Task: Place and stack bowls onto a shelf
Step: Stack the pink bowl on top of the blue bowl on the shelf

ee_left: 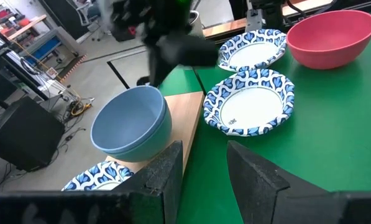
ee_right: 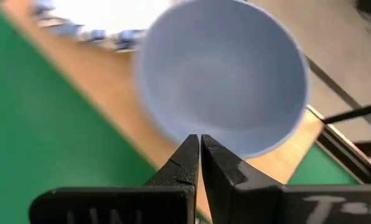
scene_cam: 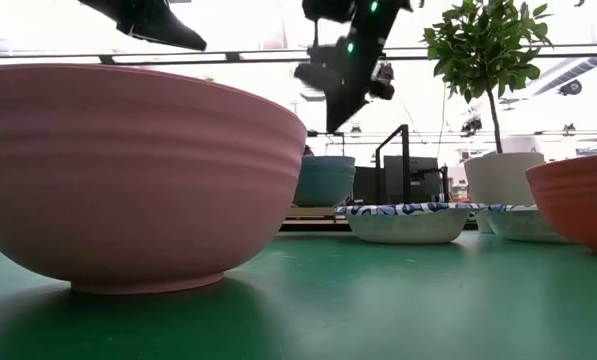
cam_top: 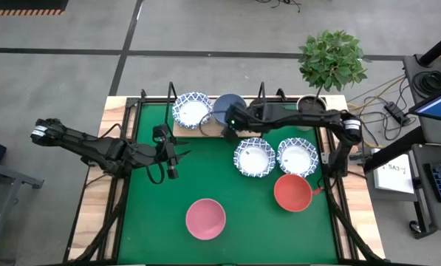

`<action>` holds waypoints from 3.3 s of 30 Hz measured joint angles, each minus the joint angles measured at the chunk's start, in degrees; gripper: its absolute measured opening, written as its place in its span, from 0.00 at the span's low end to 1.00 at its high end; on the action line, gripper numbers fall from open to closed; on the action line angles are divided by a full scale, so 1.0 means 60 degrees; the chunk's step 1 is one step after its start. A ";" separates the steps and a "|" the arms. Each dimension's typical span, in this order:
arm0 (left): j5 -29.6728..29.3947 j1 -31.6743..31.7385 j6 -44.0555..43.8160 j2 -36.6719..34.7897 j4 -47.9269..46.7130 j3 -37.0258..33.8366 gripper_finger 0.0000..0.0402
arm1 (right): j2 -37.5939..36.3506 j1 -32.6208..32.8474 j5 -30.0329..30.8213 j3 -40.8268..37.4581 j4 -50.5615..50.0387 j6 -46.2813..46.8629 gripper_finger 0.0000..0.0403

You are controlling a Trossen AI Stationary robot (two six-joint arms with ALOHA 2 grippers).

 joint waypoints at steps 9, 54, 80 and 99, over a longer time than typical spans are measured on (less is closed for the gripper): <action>0.0004 0.0002 -0.0007 0.0002 0.0512 -0.0004 0.27 | -0.1921 0.1488 -0.0071 -0.2462 0.2207 -0.1243 0.02; 0.7785 -0.0126 -0.4233 0.7884 -0.5459 0.5246 0.50 | -0.6257 0.3371 -0.2557 -0.8958 0.6154 -0.2012 0.02; 0.8164 0.0810 -0.3765 0.7613 -0.5492 0.6650 0.00 | -0.6253 0.3390 -0.2604 -0.8992 0.6105 -0.2239 0.02; 0.5548 0.6669 -0.2245 0.8327 -0.6683 1.0838 0.00 | -0.6468 0.3408 -0.2885 -0.8999 0.5732 -0.2514 0.02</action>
